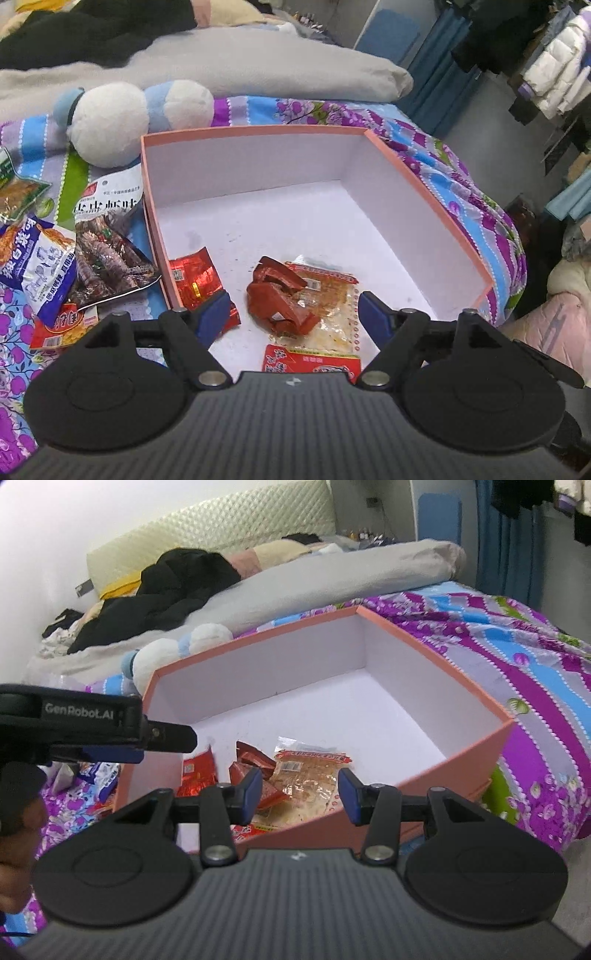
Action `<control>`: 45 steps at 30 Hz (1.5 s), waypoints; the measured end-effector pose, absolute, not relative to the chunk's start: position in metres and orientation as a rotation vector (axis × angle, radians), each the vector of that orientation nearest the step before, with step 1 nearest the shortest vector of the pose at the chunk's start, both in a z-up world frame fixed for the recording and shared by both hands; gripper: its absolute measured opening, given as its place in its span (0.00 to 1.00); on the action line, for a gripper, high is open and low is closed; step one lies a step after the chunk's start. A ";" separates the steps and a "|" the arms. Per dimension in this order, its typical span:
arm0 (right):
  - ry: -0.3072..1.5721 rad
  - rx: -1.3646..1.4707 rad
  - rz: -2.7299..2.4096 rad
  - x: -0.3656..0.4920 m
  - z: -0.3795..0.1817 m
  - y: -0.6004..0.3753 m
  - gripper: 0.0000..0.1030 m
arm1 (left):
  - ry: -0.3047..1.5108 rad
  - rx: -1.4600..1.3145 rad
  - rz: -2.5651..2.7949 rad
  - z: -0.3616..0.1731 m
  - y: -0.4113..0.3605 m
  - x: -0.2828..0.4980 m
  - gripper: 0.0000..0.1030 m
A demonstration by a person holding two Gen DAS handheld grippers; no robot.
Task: Organize snacks
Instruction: 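Carry both packets into the pink box and open both tools, then grasp the clear orange-labelled bread packet beside the box with the right tool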
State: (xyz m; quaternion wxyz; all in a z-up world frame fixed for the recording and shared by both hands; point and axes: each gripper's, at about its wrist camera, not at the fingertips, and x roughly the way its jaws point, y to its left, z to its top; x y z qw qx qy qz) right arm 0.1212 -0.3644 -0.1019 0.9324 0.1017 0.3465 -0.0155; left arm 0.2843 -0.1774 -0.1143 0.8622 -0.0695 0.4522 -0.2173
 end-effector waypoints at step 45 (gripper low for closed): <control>0.807 0.360 -0.378 0.012 -0.171 -0.432 0.81 | 0.923 -0.071 -0.533 -0.095 -0.199 0.189 0.78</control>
